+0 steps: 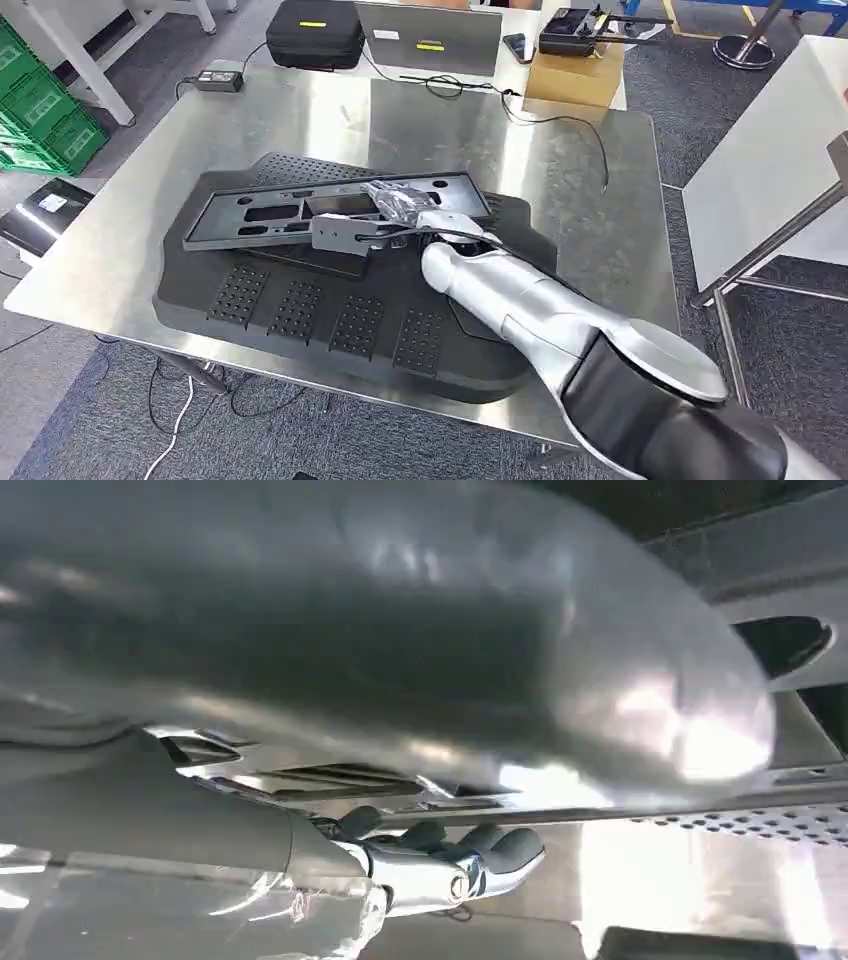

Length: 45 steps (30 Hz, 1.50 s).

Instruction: Take the parts from the cabinet and place them on the table.

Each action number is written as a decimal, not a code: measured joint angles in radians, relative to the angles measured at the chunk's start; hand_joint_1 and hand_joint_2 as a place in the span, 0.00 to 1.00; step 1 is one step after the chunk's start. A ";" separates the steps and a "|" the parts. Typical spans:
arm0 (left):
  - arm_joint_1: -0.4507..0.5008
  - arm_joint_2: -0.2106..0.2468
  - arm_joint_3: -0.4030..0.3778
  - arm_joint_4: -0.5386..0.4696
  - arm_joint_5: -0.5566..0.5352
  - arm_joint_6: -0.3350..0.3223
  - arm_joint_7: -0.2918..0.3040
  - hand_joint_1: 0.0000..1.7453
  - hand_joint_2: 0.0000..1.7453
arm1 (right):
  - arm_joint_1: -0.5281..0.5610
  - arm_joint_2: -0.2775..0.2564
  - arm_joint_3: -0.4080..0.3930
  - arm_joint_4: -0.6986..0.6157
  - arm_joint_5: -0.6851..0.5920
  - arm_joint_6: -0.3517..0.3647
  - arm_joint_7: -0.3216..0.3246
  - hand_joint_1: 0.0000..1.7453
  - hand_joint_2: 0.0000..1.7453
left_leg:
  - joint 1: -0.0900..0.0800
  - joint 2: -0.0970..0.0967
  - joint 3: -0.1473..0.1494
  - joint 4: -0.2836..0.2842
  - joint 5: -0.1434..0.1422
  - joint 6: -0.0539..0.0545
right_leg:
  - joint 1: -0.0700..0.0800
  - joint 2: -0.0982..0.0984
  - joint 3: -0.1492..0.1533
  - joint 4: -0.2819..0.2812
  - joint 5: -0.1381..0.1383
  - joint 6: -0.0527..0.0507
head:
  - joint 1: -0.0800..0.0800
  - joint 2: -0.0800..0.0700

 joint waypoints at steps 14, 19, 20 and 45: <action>0.048 0.018 0.005 0.001 0.048 0.016 -0.039 0.00 0.00 | 0.054 -0.270 -0.048 -0.529 -0.190 0.230 0.083 0.00 0.00 | 0.000 0.002 0.001 0.002 -0.002 0.003 | 0.000 0.002 0.001 0.000 0.000 0.000 | -0.001 0.000; 0.053 0.018 0.028 0.001 0.088 0.059 -0.064 0.00 0.00 | 0.250 -0.353 -0.192 -0.824 -0.433 0.021 -0.279 0.00 0.00 | 0.000 0.001 0.002 0.002 -0.004 0.006 | 0.000 0.000 0.003 -0.001 -0.001 0.002 | -0.003 0.000; 0.054 0.018 0.031 0.001 0.096 0.066 -0.068 0.00 0.00 | 0.300 -0.362 -0.234 -0.878 -0.490 0.008 -0.354 0.00 0.00 | 0.000 0.001 0.003 0.002 -0.004 0.006 | 0.000 -0.001 0.004 -0.001 -0.002 0.003 | -0.002 0.000; 0.062 0.017 0.102 0.001 0.139 0.126 -0.074 0.00 0.00 | 1.086 -0.368 -0.788 -1.656 -0.119 -0.571 -0.619 0.00 0.00 | -0.001 0.003 0.005 0.002 -0.008 0.009 | -0.002 0.000 0.007 -0.002 -0.005 0.006 | -0.001 0.000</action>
